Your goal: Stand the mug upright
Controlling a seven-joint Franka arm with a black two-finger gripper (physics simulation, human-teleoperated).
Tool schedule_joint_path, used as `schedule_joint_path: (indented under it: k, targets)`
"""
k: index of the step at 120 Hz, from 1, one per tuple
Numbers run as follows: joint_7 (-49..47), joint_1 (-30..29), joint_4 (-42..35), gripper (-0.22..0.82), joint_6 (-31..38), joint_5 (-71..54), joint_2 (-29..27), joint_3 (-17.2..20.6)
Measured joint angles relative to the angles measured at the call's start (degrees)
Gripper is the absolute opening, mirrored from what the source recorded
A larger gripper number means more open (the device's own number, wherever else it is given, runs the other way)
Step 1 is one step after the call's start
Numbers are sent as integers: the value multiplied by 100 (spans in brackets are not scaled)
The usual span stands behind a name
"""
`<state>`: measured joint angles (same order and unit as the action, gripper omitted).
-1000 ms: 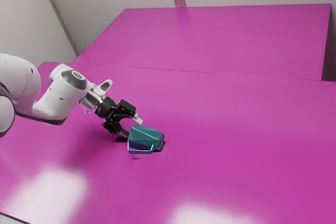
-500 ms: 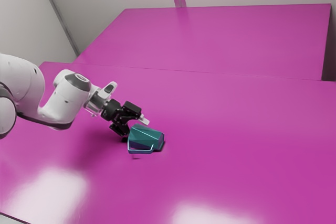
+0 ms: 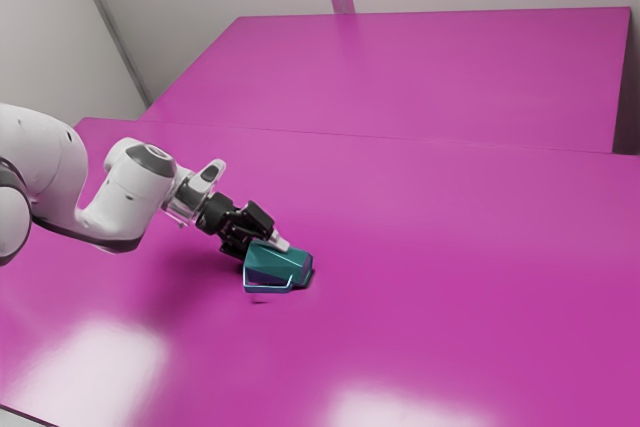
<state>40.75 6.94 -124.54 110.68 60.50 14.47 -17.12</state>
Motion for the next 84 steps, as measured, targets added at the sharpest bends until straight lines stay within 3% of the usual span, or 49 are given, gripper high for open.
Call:
schedule_joint_path:
  k: [59,84]
  targets:
    - [78,68,14,-13,22,123,-240,48]
    - [14,149,114,-14,64,-140,-743,99]
